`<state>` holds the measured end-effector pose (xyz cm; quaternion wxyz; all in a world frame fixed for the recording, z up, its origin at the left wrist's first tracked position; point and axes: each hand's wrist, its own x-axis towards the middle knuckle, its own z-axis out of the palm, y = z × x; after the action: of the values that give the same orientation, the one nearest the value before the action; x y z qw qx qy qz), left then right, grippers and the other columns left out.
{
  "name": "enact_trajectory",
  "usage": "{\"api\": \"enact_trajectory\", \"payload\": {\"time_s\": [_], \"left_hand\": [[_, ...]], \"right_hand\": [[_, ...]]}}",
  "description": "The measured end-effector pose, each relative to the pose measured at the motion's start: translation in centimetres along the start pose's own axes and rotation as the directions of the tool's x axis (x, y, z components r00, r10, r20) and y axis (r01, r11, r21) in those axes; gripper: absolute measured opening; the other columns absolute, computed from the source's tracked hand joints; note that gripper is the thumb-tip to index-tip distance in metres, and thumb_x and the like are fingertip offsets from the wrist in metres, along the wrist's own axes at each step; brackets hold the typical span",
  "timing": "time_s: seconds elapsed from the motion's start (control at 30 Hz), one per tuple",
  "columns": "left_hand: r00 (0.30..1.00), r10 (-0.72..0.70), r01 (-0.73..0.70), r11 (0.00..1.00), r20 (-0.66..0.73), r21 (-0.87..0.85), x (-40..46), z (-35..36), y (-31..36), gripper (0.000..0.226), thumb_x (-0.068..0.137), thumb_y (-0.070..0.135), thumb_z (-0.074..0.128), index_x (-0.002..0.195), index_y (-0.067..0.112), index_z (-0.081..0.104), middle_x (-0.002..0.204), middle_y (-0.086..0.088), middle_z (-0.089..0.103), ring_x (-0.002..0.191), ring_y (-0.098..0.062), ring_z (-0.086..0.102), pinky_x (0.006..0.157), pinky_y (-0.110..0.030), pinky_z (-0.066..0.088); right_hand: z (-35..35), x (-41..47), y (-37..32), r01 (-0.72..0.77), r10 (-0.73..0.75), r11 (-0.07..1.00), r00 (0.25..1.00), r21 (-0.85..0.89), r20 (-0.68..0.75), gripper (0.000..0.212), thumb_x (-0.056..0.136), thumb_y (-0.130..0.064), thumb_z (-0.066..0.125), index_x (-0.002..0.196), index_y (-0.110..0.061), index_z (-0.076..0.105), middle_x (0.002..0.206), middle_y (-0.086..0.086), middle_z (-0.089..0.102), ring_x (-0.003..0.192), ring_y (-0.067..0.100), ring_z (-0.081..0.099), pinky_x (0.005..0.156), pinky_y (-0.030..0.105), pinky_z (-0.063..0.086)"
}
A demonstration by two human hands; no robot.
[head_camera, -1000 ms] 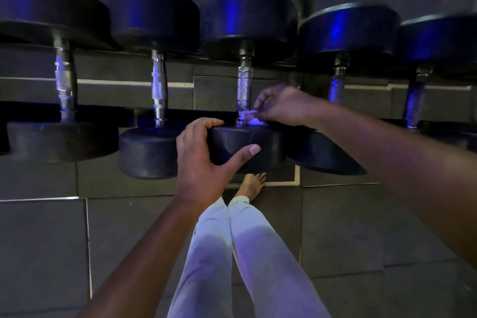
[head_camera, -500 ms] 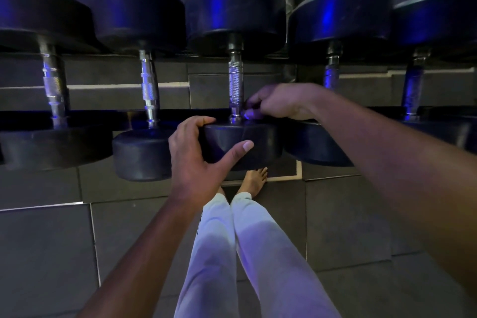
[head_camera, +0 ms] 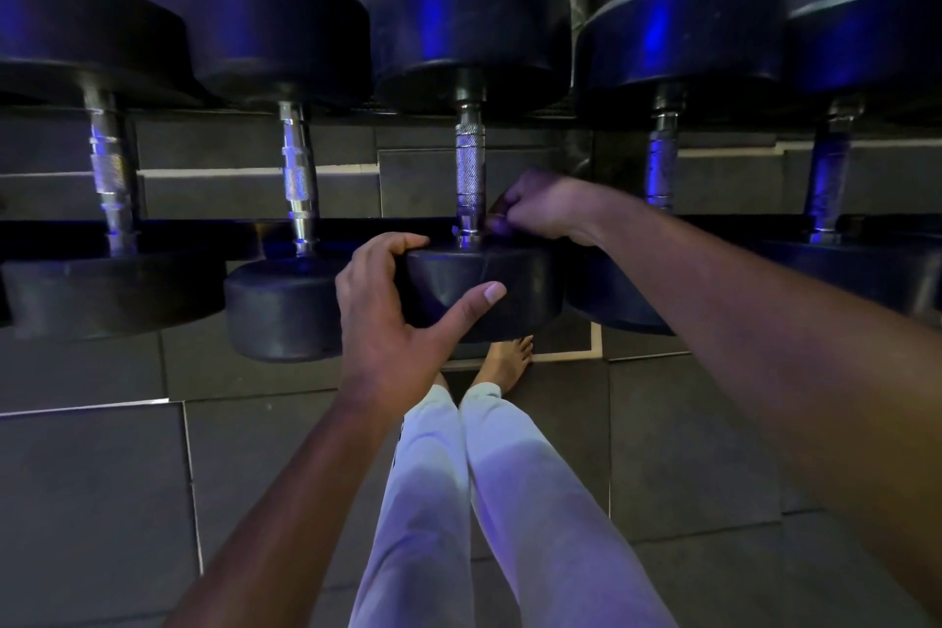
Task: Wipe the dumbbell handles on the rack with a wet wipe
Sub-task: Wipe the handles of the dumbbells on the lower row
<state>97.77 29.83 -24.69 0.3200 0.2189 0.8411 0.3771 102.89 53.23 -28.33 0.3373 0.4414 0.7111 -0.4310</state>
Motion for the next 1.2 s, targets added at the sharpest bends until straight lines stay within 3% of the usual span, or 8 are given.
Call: {"api": "enact_trajectory", "payload": {"time_s": [0.13, 0.23, 0.4, 0.53, 0.67, 0.87, 1.0, 1.2], "left_hand": [[1.0, 0.002, -0.002, 1.0, -0.006, -0.002, 0.0, 0.1, -0.1, 0.081, 0.07, 0.08, 0.083, 0.133, 0.036, 0.058, 0.136, 0.019, 0.053, 0.128, -0.005, 0.043, 0.098, -0.01, 0.036], [1.0, 0.007, -0.007, 1.0, -0.015, -0.008, 0.0, 0.2, -0.1, 0.081, 0.07, 0.083, 0.081, 0.133, 0.036, 0.058, 0.136, 0.02, 0.053, 0.13, -0.008, 0.044, 0.101, -0.013, 0.036], [1.0, -0.001, 0.001, 1.0, -0.01, -0.016, 0.0, 0.1, -0.1, 0.082, 0.068, 0.083, 0.081, 0.132, 0.037, 0.058, 0.134, 0.022, 0.052, 0.13, -0.007, 0.043, 0.101, -0.013, 0.036], [1.0, -0.002, 0.002, 1.0, 0.002, -0.019, 0.0, 0.0, 0.0, 0.082, 0.068, 0.084, 0.08, 0.132, 0.039, 0.057, 0.135, 0.023, 0.051, 0.131, -0.007, 0.042, 0.1, -0.013, 0.036], [1.0, -0.006, 0.006, 1.0, 0.004, -0.015, 0.0, 0.0, 0.0, 0.081, 0.068, 0.084, 0.081, 0.132, 0.04, 0.057, 0.135, 0.025, 0.051, 0.131, -0.005, 0.042, 0.098, -0.008, 0.034], [1.0, -0.003, 0.003, 1.0, -0.006, -0.018, -0.1, 0.2, 0.0, 0.082, 0.068, 0.083, 0.082, 0.133, 0.04, 0.057, 0.137, 0.024, 0.051, 0.132, -0.003, 0.041, 0.1, -0.011, 0.035], [1.0, 0.0, 0.0, 1.0, -0.01, -0.02, -0.2, 0.3, -0.3, 0.082, 0.07, 0.081, 0.084, 0.135, 0.039, 0.057, 0.138, 0.023, 0.051, 0.132, -0.003, 0.041, 0.1, -0.013, 0.037], [1.0, 0.001, -0.001, 1.0, -0.015, -0.024, -0.2, 0.4, -0.4, 0.082, 0.07, 0.081, 0.083, 0.136, 0.039, 0.056, 0.139, 0.023, 0.05, 0.132, -0.002, 0.04, 0.102, -0.017, 0.04]], "right_hand": [[-0.8, -1.5, 1.3, 0.07, -0.069, 0.992, 0.998, 0.108, -0.01, 0.019, 0.088, -0.033, 0.085, 0.099, -0.017, 0.082, 0.093, 0.002, 0.078, 0.085, 0.012, 0.069, 0.076, 0.029, 0.055], [-0.5, -2.4, 1.5, 0.319, -0.281, 0.925, 0.939, 0.205, -0.198, 0.017, 0.087, -0.037, 0.086, 0.095, -0.022, 0.08, 0.09, 0.0, 0.078, 0.078, 0.005, 0.065, 0.077, 0.027, 0.051], [-0.6, -2.8, 1.1, 0.559, -0.573, 0.818, 0.771, -0.138, -0.277, 0.022, 0.087, -0.04, 0.081, 0.109, -0.036, 0.079, 0.098, -0.015, 0.066, 0.09, -0.001, 0.066, 0.092, 0.031, 0.053], [-1.6, -2.9, 0.3, 0.544, -0.608, 0.746, 0.791, -0.383, -0.062, 0.027, 0.093, -0.041, 0.073, 0.118, -0.052, 0.073, 0.104, -0.018, 0.059, 0.1, 0.003, 0.062, 0.093, 0.038, 0.053], [-2.7, -3.1, -0.6, 0.558, -0.662, 0.614, 0.749, -0.558, 0.021, 0.029, 0.096, -0.039, 0.067, 0.12, -0.056, 0.07, 0.113, -0.02, 0.062, 0.111, 0.002, 0.061, 0.086, 0.026, 0.047], [-2.0, -2.6, -1.9, 0.382, -0.75, 0.565, 0.607, -0.731, -0.262, 0.054, 0.103, -0.063, 0.026, 0.127, -0.044, 0.071, 0.106, -0.006, 0.069, 0.091, 0.026, 0.072, 0.068, 0.036, 0.049], [-2.8, -1.8, -3.7, 0.187, -0.676, 0.658, 0.573, -0.73, -0.463, 0.031, 0.103, -0.05, 0.052, 0.127, -0.042, 0.069, 0.101, 0.004, 0.075, 0.089, 0.04, 0.072, 0.071, 0.041, 0.05], [-2.3, -2.5, -4.7, 0.102, -0.594, 0.692, 0.643, -0.715, -0.483, 0.032, 0.106, -0.049, 0.049, 0.13, -0.04, 0.068, 0.1, 0.012, 0.073, 0.097, 0.041, 0.07, 0.069, 0.037, 0.039]]}}
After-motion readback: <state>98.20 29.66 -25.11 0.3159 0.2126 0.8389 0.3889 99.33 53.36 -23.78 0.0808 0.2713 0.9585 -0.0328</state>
